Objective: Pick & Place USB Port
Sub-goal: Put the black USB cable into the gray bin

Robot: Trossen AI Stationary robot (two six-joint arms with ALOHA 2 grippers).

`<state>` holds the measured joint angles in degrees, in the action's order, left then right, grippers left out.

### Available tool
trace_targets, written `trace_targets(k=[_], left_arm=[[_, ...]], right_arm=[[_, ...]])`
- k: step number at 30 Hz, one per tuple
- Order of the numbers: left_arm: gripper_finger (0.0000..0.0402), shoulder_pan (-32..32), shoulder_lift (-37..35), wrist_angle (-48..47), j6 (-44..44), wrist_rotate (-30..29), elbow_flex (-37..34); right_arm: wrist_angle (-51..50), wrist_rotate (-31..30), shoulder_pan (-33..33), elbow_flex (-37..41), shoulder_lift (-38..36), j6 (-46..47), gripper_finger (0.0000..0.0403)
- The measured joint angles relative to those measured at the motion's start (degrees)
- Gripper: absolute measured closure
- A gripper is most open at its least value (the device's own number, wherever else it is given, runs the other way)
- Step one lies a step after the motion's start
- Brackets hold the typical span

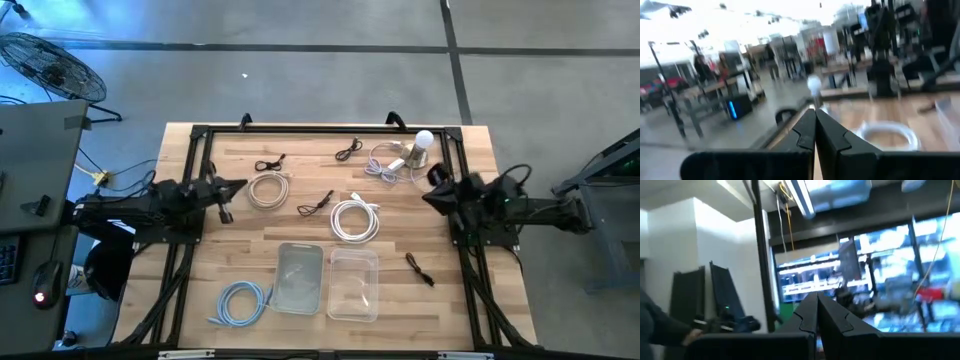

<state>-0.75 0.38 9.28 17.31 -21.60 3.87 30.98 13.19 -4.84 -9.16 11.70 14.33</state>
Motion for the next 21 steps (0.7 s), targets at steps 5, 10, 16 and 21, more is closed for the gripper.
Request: trace_targets(k=[5,10,16,21], left_arm=[[0.0400,0.00,0.34,-1.30,5.20,1.81,5.83],[0.0400,0.00,3.84,-5.35,9.15,1.08,14.52],[0.0400,0.00,12.14,-11.13,14.39,-2.83,27.54],[0.0400,0.01,20.41,-17.81,14.56,-3.49,38.53]], right_arm=[[-11.87,-2.19,0.02,-13.50,3.28,-11.92,0.0402],[-27.97,-10.86,0.02,-30.49,10.25,-17.44,0.0402],[-43.52,-24.45,0.00,-50.38,20.09,-22.49,0.0402],[-49.05,-25.24,0.00,-63.39,28.14,-30.94,0.0402]])
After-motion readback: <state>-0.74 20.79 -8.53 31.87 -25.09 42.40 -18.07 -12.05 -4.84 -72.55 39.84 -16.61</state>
